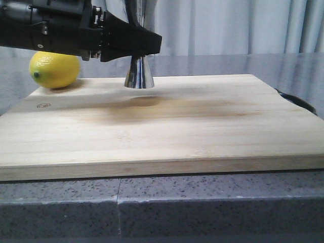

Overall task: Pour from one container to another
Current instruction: 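Tilt the beaker over the held jigger, pouring the clear liquid in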

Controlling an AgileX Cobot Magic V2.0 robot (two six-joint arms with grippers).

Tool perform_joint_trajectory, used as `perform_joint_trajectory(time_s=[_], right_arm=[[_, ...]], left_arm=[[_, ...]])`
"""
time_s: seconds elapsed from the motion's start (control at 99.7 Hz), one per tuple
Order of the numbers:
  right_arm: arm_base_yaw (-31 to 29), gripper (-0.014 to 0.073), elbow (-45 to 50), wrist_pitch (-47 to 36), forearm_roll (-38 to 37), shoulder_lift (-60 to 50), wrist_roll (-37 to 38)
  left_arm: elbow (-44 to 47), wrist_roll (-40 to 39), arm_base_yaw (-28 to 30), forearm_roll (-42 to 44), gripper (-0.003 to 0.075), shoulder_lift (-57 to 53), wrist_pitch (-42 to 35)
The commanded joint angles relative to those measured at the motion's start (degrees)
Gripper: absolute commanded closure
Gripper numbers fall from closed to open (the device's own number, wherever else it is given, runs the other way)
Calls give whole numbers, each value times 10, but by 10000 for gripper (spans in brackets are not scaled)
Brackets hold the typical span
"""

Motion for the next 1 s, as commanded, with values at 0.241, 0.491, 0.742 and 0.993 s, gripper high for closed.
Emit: perform_joint_trajectory(time_s=[0.241, 0.491, 0.742, 0.993], right_arm=[[0, 302, -20, -4, -45, -22, -32], [0, 302, -20, -7, -74, -22, -40], [0, 302, -20, -25, -93, -22, -48], [0, 302, -20, -33, -108, -22, -72]], left_arm=[[-17, 1, -4, -45, 572, -31, 60], [-17, 1, -4, -45, 572, -31, 60], [-17, 1, -4, -45, 572, -31, 60], [-17, 1, -4, -45, 572, -31, 60]])
